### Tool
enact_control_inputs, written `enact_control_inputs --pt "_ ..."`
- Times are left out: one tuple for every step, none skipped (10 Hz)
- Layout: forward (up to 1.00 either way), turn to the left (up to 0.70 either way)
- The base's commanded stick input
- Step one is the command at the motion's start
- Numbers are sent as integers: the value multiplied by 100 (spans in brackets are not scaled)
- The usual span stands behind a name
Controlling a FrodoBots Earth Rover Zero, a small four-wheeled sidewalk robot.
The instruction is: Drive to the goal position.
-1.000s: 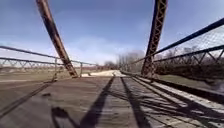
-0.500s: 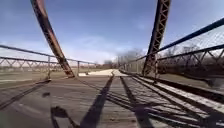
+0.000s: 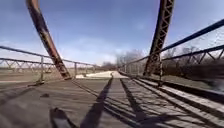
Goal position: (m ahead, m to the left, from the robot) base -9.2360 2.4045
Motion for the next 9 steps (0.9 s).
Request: enact_control_inputs --pt "100 0" --pt "100 0" --pt "100 0" --pt "100 0" --pt "100 0" --pt "100 0" --pt "100 0" --pt "100 0" --pt "100 0"
